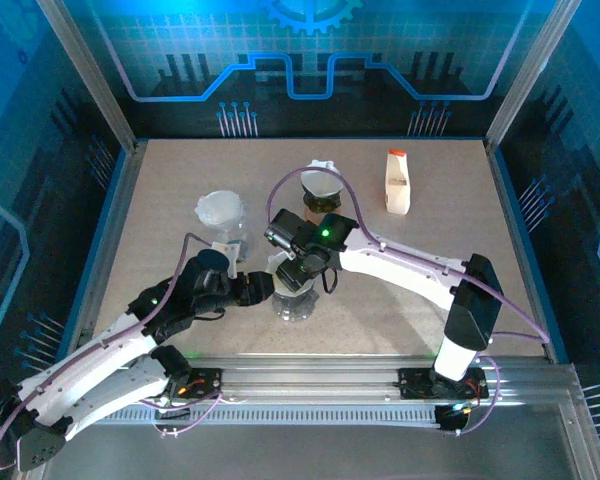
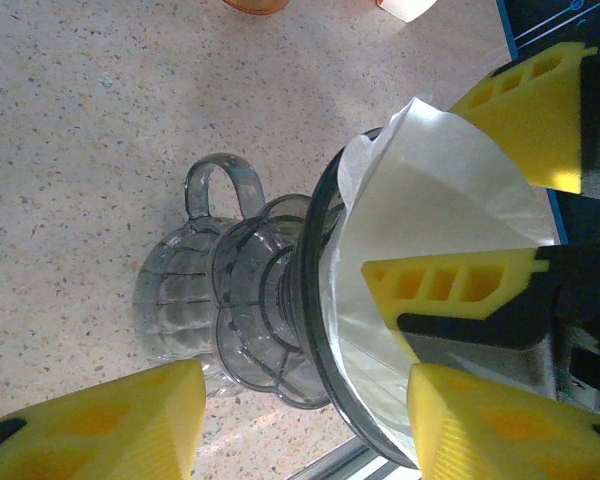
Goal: Place the coffee filter in the dripper
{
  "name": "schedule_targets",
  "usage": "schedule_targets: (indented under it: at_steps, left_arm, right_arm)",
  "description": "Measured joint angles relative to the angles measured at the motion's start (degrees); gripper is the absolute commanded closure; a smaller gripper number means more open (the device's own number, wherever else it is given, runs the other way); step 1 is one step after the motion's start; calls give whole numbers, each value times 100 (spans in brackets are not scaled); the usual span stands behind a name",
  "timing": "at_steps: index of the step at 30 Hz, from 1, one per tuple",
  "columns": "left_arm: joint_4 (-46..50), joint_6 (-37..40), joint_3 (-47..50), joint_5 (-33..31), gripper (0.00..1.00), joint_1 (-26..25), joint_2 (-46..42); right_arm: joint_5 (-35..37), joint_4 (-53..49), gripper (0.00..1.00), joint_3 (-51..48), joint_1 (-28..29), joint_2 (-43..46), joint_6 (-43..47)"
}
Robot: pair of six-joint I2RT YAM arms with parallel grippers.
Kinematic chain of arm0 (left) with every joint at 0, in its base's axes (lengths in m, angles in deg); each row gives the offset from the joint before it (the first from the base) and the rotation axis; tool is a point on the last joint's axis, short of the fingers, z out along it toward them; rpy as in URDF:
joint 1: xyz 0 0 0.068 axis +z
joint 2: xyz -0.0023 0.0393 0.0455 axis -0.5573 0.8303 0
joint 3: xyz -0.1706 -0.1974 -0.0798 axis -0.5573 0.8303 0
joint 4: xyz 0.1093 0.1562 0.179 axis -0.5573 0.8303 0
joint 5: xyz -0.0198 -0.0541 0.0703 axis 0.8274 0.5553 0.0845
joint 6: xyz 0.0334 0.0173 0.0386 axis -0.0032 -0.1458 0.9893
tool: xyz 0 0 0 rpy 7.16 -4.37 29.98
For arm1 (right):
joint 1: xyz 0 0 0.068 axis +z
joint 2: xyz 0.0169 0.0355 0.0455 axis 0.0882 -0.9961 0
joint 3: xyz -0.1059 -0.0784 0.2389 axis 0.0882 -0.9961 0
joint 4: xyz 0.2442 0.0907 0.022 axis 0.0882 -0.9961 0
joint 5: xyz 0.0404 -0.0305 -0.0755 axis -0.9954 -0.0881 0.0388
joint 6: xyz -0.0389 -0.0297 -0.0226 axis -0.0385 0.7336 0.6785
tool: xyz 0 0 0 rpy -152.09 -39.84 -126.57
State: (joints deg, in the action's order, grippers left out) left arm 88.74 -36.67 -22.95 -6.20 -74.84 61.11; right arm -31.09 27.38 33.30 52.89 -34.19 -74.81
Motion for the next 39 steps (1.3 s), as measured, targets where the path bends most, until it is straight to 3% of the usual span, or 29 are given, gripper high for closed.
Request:
schedule_targets:
  at_steps: [15, 26, 39]
  left_arm:
    - [-26, -7, 0, 33, 38, 0, 44]
    - [-26, -155, 11, 28, 53, 0, 225]
    - [-37, -153, 11, 28, 53, 0, 306]
  right_arm:
    - [11, 55, 30, -328, 0, -210, -2]
    - [79, 101, 28, -328, -4, -210, -2]
    - [188, 157, 26, -326, -39, 424, -90]
